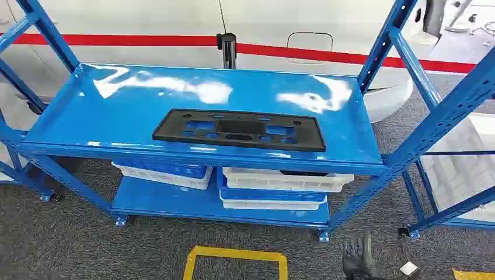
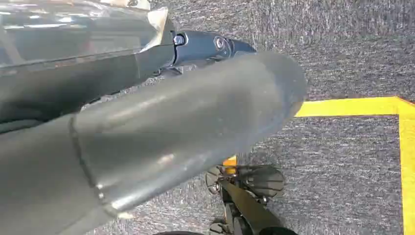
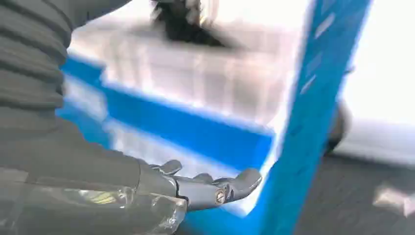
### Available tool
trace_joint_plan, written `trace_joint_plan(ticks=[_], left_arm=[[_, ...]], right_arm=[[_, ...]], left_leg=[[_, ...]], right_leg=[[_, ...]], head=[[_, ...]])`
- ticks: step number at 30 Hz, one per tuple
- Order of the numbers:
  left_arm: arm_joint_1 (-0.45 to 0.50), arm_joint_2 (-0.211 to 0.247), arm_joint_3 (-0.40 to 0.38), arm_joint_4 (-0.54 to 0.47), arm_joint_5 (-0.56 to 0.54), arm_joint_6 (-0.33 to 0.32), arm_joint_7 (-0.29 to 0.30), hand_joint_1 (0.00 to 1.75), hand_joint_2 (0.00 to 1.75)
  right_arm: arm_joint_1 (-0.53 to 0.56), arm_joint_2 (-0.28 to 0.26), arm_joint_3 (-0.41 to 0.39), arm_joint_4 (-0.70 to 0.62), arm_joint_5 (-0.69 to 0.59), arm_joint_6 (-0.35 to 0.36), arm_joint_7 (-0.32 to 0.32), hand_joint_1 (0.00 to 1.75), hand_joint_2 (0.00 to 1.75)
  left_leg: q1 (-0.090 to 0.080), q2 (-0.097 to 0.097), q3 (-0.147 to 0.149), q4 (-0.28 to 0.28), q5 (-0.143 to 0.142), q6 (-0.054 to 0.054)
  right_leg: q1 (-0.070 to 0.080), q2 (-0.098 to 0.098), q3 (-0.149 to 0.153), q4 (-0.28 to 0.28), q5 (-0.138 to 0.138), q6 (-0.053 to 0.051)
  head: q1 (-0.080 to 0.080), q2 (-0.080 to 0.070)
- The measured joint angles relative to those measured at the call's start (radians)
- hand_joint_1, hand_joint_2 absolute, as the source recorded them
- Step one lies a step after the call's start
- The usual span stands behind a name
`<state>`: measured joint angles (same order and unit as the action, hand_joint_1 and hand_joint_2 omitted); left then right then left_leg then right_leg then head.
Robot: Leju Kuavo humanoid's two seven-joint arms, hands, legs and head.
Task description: Take the parts from the cabinet and place them on the table.
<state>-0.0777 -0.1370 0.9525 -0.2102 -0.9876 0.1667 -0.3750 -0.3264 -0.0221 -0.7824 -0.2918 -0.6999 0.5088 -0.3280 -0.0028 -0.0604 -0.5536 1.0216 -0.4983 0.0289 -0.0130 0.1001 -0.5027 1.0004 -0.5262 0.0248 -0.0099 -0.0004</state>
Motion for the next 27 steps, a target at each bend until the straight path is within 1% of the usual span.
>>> trace_joint_plan(ticks=[4,7,9,14,16,21,27], left_arm=[[-0.006,-0.003,0.010,0.002,-0.015,0.002,0.006,0.00,0.00],[-0.007,-0.006,0.013,0.004,-0.021,0.002,0.008,0.00,0.00],[-0.008,-0.008,0.019,0.004,-0.021,0.002,0.010,0.00,0.00],[-0.008,-0.011,0.028,0.005,-0.024,0.010,0.010,0.00,0.00],[-0.008,-0.013,0.028,0.004,-0.024,0.011,0.011,0.00,0.00],[-0.008,-0.015,0.027,0.005,-0.027,0.014,0.011,0.00,0.00],[-0.010,-0.018,0.029,0.005,-0.028,0.020,0.011,0.00,0.00]], right_arm=[[-0.028,0.010,0.000,-0.076,-0.087,0.062,-0.028,0.00,1.75],[-0.028,0.030,0.011,-0.156,-0.135,0.068,-0.050,0.00,1.75],[-0.024,0.046,0.022,-0.216,-0.155,0.058,-0.058,0.00,1.75],[0.006,0.090,0.068,-0.408,-0.160,-0.014,-0.101,0.00,1.75],[0.018,0.099,0.084,-0.467,-0.148,-0.046,-0.118,0.00,1.75],[0.056,0.124,0.130,-0.614,-0.089,-0.126,-0.164,0.00,1.75],[0.099,0.170,0.201,-0.821,-0.012,-0.224,-0.220,0.00,1.75]], left_leg=[[0.000,0.000,0.000,0.000,0.000,0.000],[0.000,0.000,0.000,0.000,0.000,0.000],[0.000,0.000,0.000,0.000,0.000,0.000],[0.000,0.000,0.000,0.000,0.000,0.000],[0.000,0.000,0.000,0.000,0.000,0.000],[0.000,-0.001,0.000,0.000,0.000,0.000],[0.000,-0.001,0.000,0.000,0.000,0.000]], right_leg=[[0.000,0.000,0.000,0.000,0.000,0.000],[0.000,0.000,0.000,0.000,0.000,0.000],[0.000,0.000,0.000,0.000,0.000,0.000],[0.000,0.000,-0.001,0.000,0.000,0.000],[0.000,0.000,0.000,0.000,0.000,0.000],[0.000,-0.001,0.000,0.000,0.000,0.000],[0.000,-0.001,-0.001,0.000,0.000,0.000]], head=[[0.000,0.000],[0.000,0.000],[0.000,0.000],[0.000,0.000],[0.000,0.000],[0.000,0.000],[0.000,0.000]])
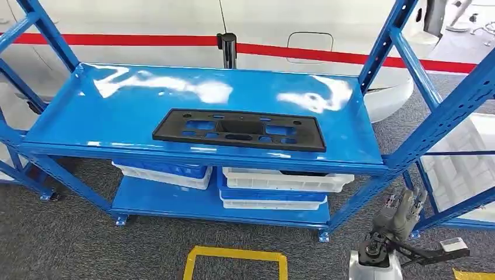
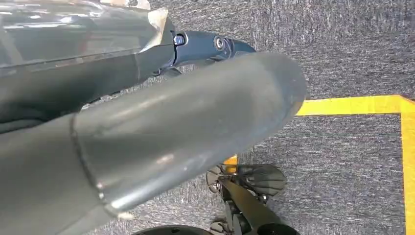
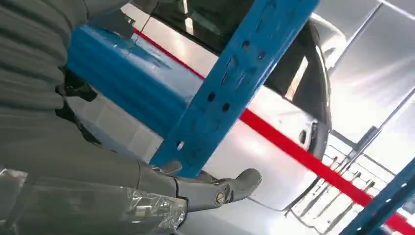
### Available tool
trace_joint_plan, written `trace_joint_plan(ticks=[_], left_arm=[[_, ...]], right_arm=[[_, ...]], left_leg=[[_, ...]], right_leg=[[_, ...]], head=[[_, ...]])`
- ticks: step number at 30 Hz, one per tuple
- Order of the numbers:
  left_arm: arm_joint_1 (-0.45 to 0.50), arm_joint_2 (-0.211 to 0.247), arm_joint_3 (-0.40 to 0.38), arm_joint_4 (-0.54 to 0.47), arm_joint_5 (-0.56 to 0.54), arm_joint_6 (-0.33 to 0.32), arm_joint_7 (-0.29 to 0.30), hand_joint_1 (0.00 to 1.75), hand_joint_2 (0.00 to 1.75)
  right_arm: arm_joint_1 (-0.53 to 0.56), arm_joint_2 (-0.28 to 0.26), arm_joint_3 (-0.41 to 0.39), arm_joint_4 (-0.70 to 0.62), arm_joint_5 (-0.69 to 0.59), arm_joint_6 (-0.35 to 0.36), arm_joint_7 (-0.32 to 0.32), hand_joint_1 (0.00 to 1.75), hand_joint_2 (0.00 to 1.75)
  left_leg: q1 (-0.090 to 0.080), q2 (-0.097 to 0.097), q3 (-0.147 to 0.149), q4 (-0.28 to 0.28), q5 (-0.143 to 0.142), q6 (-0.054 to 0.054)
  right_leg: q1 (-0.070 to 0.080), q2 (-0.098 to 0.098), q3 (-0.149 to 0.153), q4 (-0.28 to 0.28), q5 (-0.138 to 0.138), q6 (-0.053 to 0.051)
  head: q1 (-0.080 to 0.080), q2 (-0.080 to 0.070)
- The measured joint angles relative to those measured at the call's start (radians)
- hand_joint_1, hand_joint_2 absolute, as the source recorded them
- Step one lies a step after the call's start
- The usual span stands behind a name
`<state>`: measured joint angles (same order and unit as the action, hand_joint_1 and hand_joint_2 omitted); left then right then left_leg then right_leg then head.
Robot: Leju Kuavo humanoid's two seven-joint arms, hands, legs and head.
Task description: Take the parts from the cabinet and place them on the table.
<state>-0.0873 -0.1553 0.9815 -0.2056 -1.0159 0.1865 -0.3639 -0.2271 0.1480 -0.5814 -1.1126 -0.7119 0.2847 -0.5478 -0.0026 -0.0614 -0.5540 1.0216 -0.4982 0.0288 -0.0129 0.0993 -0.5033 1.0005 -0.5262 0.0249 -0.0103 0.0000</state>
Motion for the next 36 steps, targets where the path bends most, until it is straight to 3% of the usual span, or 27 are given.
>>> trace_joint_plan(ticks=[10,15,24,30,36], left_arm=[[0.000,-0.005,0.002,0.000,-0.003,0.006,0.001,0.00,0.00],[-0.001,-0.006,0.007,0.000,-0.006,0.015,0.001,0.00,0.00],[-0.001,-0.008,0.017,0.000,-0.017,0.015,-0.003,0.00,0.00],[-0.001,-0.008,0.018,0.000,-0.037,0.015,-0.011,0.00,0.00],[-0.002,-0.008,0.018,0.000,-0.055,0.013,-0.017,0.00,0.00]], right_arm=[[0.042,0.041,0.072,-0.189,0.151,-0.142,-0.093,0.00,1.75],[0.076,0.064,0.154,-0.323,0.310,-0.239,-0.137,0.00,1.75],[0.133,0.097,0.315,-0.572,0.672,-0.425,-0.151,0.00,1.75],[0.194,0.058,0.473,-0.671,0.809,-0.633,-0.151,0.00,1.75],[0.232,-0.009,0.635,-0.697,0.896,-0.734,-0.151,0.00,1.75]], left_leg=[[0.000,0.000,0.000,0.000,0.000,0.000],[0.000,0.000,0.000,0.000,0.000,0.000],[0.000,0.000,0.000,0.000,0.000,0.000],[0.000,0.000,0.000,0.000,0.000,0.000],[0.000,0.000,0.000,0.000,0.000,0.000]], right_leg=[[0.000,0.000,0.000,0.000,0.000,0.000],[0.000,0.000,0.000,0.000,0.000,0.000],[0.000,0.000,0.000,0.000,0.000,0.000],[0.000,0.000,0.000,0.000,0.000,0.000],[0.000,0.000,0.000,0.000,0.000,0.000]], head=[[0.000,0.000],[0.001,0.000],[0.001,0.000],[0.001,0.000],[0.001,0.000]])
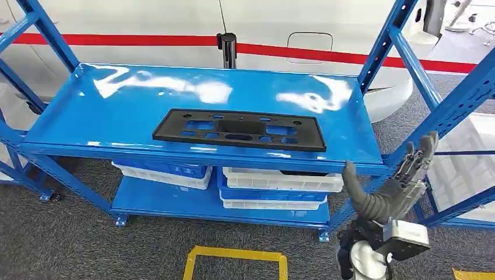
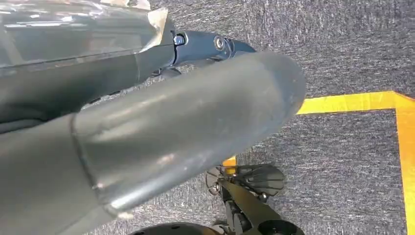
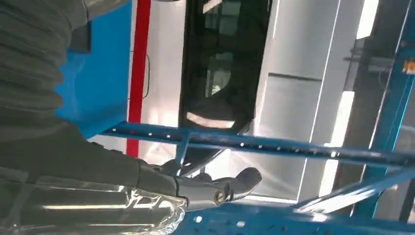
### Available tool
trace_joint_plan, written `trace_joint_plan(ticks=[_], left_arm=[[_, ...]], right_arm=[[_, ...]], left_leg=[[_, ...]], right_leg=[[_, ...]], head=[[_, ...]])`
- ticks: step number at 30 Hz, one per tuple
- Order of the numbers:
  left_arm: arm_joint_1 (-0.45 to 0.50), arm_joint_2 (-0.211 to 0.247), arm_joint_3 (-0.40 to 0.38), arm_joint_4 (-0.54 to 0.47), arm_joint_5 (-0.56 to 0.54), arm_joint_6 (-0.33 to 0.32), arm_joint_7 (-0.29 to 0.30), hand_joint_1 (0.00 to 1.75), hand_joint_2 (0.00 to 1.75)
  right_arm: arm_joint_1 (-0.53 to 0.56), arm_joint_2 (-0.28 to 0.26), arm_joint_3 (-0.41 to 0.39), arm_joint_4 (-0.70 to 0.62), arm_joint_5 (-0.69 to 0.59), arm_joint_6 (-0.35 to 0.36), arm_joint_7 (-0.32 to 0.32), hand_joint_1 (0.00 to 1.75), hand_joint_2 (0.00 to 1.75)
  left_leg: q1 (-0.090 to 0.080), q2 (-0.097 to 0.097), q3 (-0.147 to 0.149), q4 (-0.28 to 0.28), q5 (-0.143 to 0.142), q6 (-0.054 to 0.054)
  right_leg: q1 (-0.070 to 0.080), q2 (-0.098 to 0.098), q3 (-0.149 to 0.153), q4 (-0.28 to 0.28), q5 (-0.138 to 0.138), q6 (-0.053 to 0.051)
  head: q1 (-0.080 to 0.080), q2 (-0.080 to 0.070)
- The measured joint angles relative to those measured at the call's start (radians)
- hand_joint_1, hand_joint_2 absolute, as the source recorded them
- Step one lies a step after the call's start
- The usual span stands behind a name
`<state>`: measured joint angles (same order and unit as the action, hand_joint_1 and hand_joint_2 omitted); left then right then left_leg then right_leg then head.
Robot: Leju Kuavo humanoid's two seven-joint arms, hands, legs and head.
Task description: Take the parts from the cabinet and place them on the table.
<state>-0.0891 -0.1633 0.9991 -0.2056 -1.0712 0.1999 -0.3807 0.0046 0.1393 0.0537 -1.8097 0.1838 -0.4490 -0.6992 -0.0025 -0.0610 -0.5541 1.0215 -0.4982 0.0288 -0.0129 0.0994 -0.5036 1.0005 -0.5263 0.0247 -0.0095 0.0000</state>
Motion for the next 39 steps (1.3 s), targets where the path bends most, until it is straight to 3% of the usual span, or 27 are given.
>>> trace_joint_plan(ticks=[4,10,14,20,25,39], left_arm=[[-0.001,0.002,0.000,0.000,0.000,-0.002,0.000,0.00,0.00],[-0.003,0.015,0.001,0.000,0.012,-0.003,-0.019,0.00,0.00],[0.000,0.025,0.007,0.000,0.023,-0.013,-0.039,0.00,0.00],[0.012,0.032,0.008,0.003,0.026,-0.021,-0.042,0.00,0.00],[0.016,0.038,0.018,0.008,0.035,-0.024,-0.026,0.00,0.00],[0.018,0.046,0.033,0.009,0.029,-0.052,-0.013,0.00,0.00]], right_arm=[[0.003,-0.026,0.064,0.005,0.006,0.015,0.000,0.00,1.75],[0.001,-0.050,0.181,0.075,0.004,0.107,0.000,0.00,1.75],[-0.005,-0.058,0.252,0.147,0.070,0.125,0.028,0.00,1.75],[-0.029,-0.075,0.337,0.249,0.227,0.073,0.090,0.00,1.75],[-0.102,-0.081,0.412,0.343,0.419,0.018,0.192,0.00,1.75],[-0.277,-0.055,0.528,0.497,0.668,-0.005,0.354,0.00,1.75]], left_leg=[[0.000,0.000,0.000,0.000,0.000,0.000],[0.001,0.000,-0.001,0.000,0.000,0.000],[0.001,0.000,-0.001,0.000,0.000,0.000],[0.001,0.000,-0.002,0.000,0.000,0.000],[0.001,0.000,-0.001,0.000,0.000,0.000],[0.002,0.000,-0.002,0.000,0.000,0.000]], right_leg=[[0.000,0.000,0.000,0.000,0.000,0.000],[0.001,0.000,0.000,0.000,0.000,0.000],[0.001,0.000,0.000,0.000,0.000,0.000],[0.001,0.000,0.000,0.000,0.000,0.000],[0.001,0.000,0.000,0.000,0.000,0.000],[0.001,-0.001,-0.001,0.001,0.000,0.000]], head=[[0.000,0.000],[0.000,0.000],[0.000,0.000],[0.000,0.000],[0.000,0.000],[0.000,0.000]])
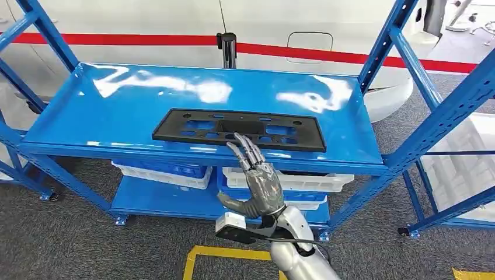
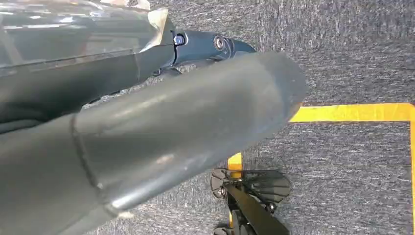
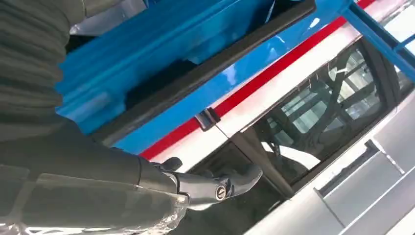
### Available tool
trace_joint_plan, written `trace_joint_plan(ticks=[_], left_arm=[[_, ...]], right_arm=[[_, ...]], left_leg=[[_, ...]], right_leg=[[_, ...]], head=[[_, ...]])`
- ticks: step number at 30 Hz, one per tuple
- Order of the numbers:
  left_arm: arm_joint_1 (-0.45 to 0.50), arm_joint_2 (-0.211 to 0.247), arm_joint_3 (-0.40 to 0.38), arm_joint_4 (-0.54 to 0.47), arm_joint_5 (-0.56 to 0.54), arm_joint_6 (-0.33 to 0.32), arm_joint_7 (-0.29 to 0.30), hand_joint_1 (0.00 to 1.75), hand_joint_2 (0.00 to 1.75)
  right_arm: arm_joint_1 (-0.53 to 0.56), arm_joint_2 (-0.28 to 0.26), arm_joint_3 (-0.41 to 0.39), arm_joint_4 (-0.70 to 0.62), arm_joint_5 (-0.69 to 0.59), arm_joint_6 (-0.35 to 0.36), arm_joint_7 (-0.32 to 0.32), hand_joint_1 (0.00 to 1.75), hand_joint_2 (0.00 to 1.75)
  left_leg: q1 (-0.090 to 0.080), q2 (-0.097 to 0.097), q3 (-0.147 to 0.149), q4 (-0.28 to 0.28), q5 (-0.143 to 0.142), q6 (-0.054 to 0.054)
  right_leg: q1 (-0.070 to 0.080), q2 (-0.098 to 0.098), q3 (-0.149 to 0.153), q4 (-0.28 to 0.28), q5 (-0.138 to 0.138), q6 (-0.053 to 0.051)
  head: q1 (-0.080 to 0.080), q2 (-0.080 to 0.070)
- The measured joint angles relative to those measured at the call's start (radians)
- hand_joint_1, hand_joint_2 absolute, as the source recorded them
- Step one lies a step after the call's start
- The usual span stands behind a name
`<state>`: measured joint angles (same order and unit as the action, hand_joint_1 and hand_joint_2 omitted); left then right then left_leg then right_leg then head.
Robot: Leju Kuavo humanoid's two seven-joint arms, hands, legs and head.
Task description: Take the parts from the cabinet and place them on the table.
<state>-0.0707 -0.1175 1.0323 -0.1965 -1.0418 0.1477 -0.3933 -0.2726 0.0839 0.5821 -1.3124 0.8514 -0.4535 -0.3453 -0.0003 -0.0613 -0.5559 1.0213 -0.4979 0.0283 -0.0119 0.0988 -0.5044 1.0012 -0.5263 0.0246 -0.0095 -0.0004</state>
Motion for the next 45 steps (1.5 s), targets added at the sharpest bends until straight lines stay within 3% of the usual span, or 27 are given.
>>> trace_joint_plan(ticks=[9,17,23,28,31,35,45], left_arm=[[-0.003,0.000,-0.001,0.000,-0.021,-0.033,-0.035,0.00,0.00],[-0.004,-0.002,-0.002,0.000,-0.027,-0.034,-0.037,0.00,0.00],[-0.022,-0.006,-0.009,0.000,-0.050,-0.036,-0.024,0.00,0.00],[-0.044,-0.018,-0.017,0.000,-0.059,-0.034,-0.010,0.00,0.00],[-0.049,-0.023,-0.026,0.000,-0.061,-0.032,-0.005,0.00,0.00],[-0.052,-0.030,-0.029,0.000,-0.061,-0.031,0.002,0.00,0.00],[-0.053,-0.038,-0.029,0.000,-0.061,-0.029,0.005,0.00,0.00]], right_arm=[[-0.110,0.036,0.035,0.147,0.084,-0.033,0.042,0.00,1.75],[-0.140,0.051,0.043,0.212,0.094,-0.044,0.045,0.00,1.75],[-0.211,0.067,0.051,0.322,0.144,-0.099,0.072,0.00,1.75],[-0.285,0.101,0.062,0.465,0.223,-0.174,0.126,0.00,1.75],[-0.332,0.123,0.068,0.550,0.287,-0.221,0.199,0.00,1.75],[-0.402,0.140,0.062,0.642,0.308,-0.231,0.252,0.00,1.75],[-0.457,0.157,0.026,0.727,0.334,-0.232,0.268,0.00,1.75]], left_leg=[[0.000,0.000,0.000,0.000,0.000,0.000],[0.000,0.000,0.000,0.000,0.000,0.000],[0.000,0.000,0.000,0.000,0.001,-0.001],[0.000,0.000,0.000,0.000,0.001,-0.001],[0.000,0.000,0.000,0.000,0.001,-0.001],[0.000,0.000,0.000,0.000,0.001,-0.001],[0.000,0.000,0.000,0.000,0.001,-0.001]], right_leg=[[0.000,0.000,0.000,0.000,0.000,0.000],[0.000,0.000,0.000,0.000,0.000,0.000],[0.000,0.000,0.000,0.000,0.000,0.000],[0.000,0.000,0.000,0.001,0.001,0.000],[0.000,0.000,0.000,0.001,0.000,0.000],[0.000,0.000,-0.001,0.001,0.000,0.000],[0.000,0.000,-0.001,0.001,0.000,0.000]], head=[[0.000,0.000],[0.000,0.000],[0.000,0.000],[0.000,0.000],[0.000,0.000],[0.000,0.000],[0.000,0.000]])
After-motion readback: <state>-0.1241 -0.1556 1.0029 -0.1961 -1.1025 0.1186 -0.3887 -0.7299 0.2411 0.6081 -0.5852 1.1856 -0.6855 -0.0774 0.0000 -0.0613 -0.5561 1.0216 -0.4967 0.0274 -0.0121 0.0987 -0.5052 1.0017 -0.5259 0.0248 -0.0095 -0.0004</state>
